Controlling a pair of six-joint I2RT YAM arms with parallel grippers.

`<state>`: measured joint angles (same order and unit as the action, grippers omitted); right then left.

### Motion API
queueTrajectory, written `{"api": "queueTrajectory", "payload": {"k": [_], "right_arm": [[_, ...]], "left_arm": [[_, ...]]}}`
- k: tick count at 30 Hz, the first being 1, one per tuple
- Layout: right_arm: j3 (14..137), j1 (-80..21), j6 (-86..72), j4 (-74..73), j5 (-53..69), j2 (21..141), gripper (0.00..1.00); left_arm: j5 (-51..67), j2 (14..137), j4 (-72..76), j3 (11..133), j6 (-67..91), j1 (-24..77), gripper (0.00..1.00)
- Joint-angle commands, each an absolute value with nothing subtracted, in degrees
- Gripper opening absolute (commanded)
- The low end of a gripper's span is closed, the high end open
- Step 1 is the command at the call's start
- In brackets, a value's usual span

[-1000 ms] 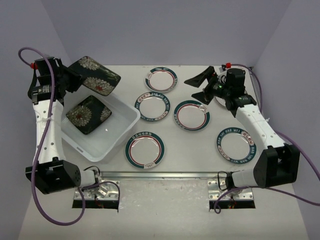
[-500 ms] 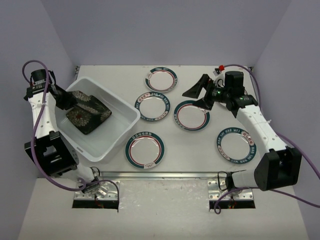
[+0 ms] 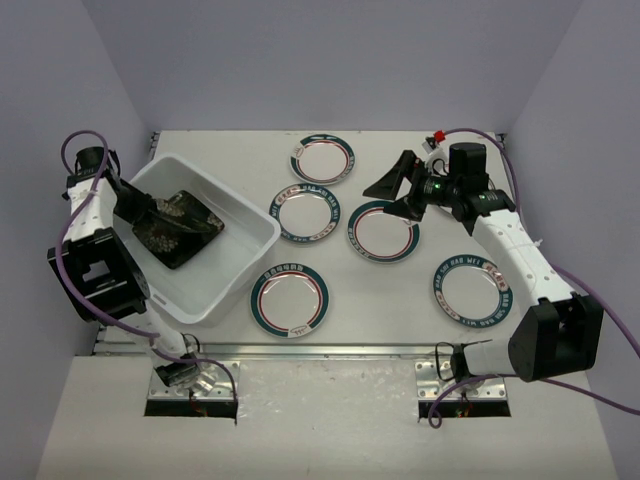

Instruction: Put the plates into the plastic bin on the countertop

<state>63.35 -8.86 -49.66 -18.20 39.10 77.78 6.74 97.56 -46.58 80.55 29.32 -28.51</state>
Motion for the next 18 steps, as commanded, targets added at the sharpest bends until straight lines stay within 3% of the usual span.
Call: {"api": "queueTrajectory", "payload": {"k": [1,5,10,18], "right_arm": [[65.7,-8.8,-47.7,-17.5,40.7,76.2,0.99],[66.2,-8.8,-47.3,-18.1,40.0,76.0,0.99],[65.9,-8.8,-47.1,-18.6,39.6,76.4,0.99],[65.7,-9.5,-44.0,-22.3,40.4,77.9,0.99]], "left_arm": [[6.3,96.9,-42.6,80.9,28.5,-28.5,0.33],[2.2,97.4,-42.3,78.2,28.5,-28.5,0.69],[-1.9,99.1,-42.4,75.4,28.3,-27.9,1.00],[-3.4,101.4,-41.8,75.1,28.6,-26.0,1.00]]}}
